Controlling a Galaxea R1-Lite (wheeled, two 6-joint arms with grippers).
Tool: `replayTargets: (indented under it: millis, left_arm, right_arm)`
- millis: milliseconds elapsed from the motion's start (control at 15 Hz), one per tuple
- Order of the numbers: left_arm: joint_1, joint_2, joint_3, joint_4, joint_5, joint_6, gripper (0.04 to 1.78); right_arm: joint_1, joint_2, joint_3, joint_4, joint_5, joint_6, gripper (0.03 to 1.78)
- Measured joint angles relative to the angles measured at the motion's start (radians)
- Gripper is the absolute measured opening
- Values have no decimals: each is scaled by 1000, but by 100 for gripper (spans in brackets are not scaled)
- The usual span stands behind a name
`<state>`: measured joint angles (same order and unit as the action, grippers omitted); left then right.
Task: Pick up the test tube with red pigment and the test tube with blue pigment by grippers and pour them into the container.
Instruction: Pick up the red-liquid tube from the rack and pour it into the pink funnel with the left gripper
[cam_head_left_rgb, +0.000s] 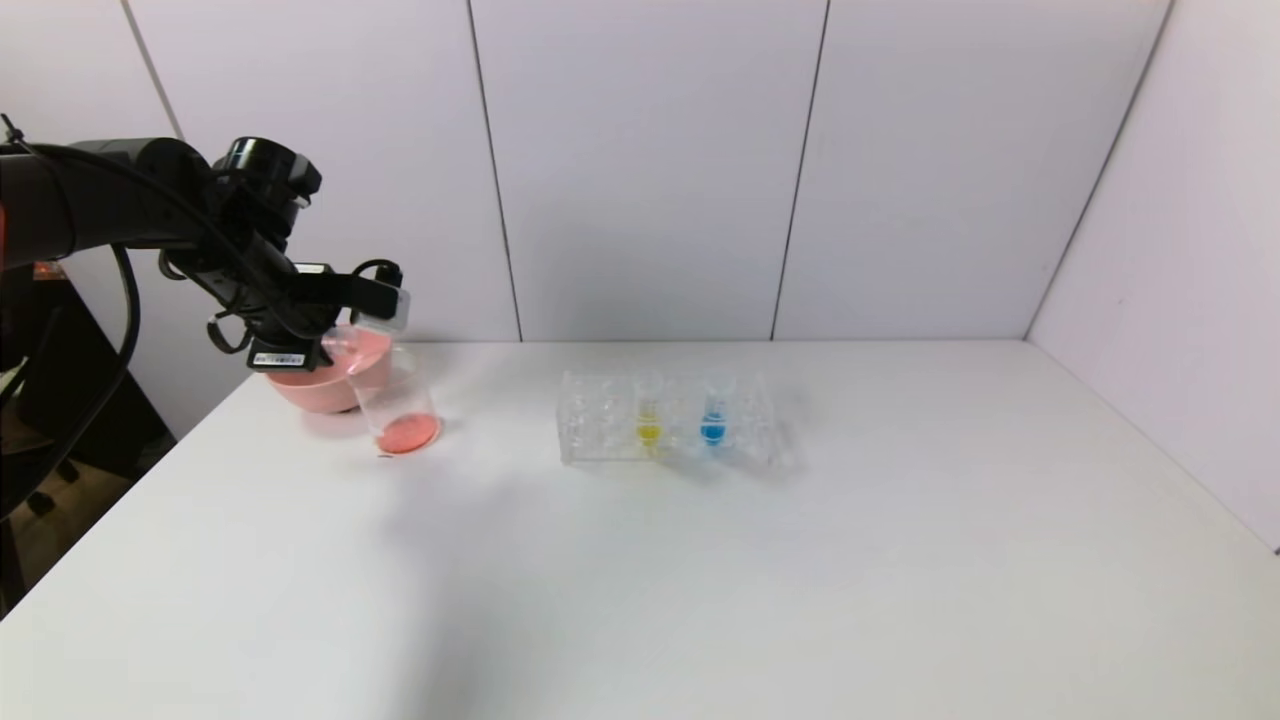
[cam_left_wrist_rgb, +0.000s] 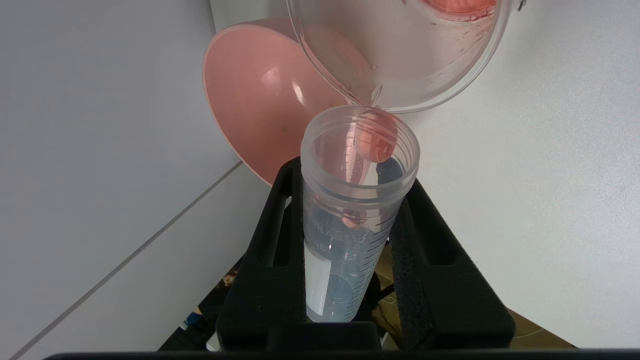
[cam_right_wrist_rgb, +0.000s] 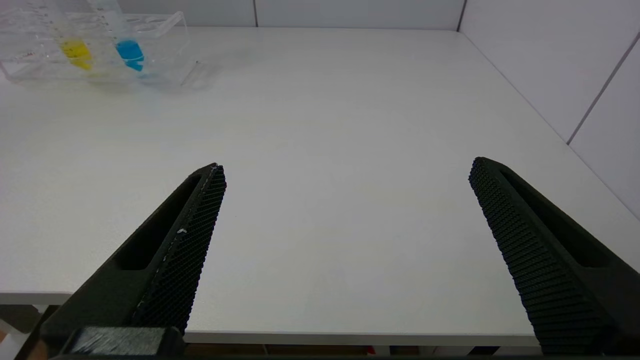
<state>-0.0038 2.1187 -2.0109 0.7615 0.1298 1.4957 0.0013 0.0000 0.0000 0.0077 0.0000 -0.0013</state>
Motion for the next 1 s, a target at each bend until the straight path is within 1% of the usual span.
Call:
replayTargets:
  millis: [867, 1000]
  left_arm:
    - [-10, 0, 0, 9, 6, -1, 50]
    - [-14, 0, 0, 9, 34, 0, 50]
  right_arm:
    - [0, 0, 0, 0, 0, 0, 177]
    - [0, 0, 0, 0, 0, 0, 177]
